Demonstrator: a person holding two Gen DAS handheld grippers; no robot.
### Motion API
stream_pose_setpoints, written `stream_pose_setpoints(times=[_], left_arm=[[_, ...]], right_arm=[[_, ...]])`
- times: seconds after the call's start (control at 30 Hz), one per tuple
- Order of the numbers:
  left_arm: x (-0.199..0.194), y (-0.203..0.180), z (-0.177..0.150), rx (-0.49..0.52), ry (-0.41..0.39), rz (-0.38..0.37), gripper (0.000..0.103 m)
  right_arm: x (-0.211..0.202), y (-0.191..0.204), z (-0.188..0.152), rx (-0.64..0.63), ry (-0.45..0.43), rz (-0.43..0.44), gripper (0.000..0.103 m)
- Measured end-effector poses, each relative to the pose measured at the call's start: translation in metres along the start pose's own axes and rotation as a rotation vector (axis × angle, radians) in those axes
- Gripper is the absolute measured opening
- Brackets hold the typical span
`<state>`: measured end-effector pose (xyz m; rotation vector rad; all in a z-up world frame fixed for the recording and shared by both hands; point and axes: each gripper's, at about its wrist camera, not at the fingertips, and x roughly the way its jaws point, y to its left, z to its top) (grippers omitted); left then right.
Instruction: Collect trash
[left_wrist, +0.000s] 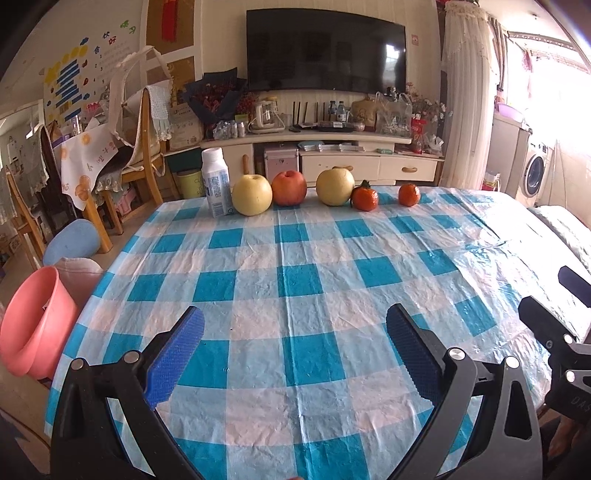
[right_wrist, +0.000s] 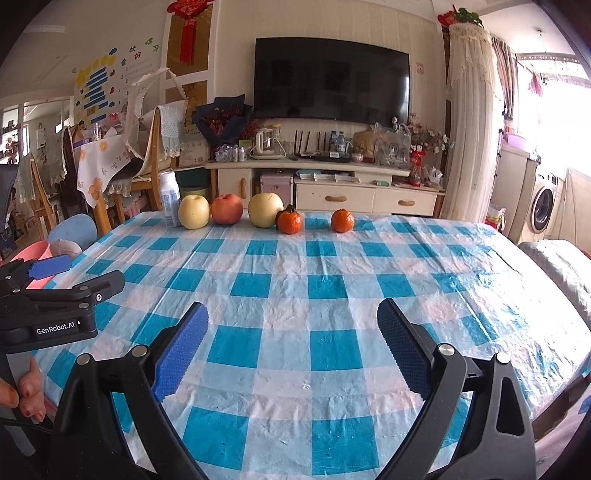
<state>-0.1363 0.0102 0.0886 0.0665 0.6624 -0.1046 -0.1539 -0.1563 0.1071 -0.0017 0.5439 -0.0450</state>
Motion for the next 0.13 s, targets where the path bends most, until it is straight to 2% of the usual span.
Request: stream_pose_setpoints(times=[0.13], left_arm=[[0.049,0.007,0.005,-0.027,0.132,0.015,0.098]], right_arm=[[0.042,-0.004,0.006,0.013,0.108,0.016,0.094]])
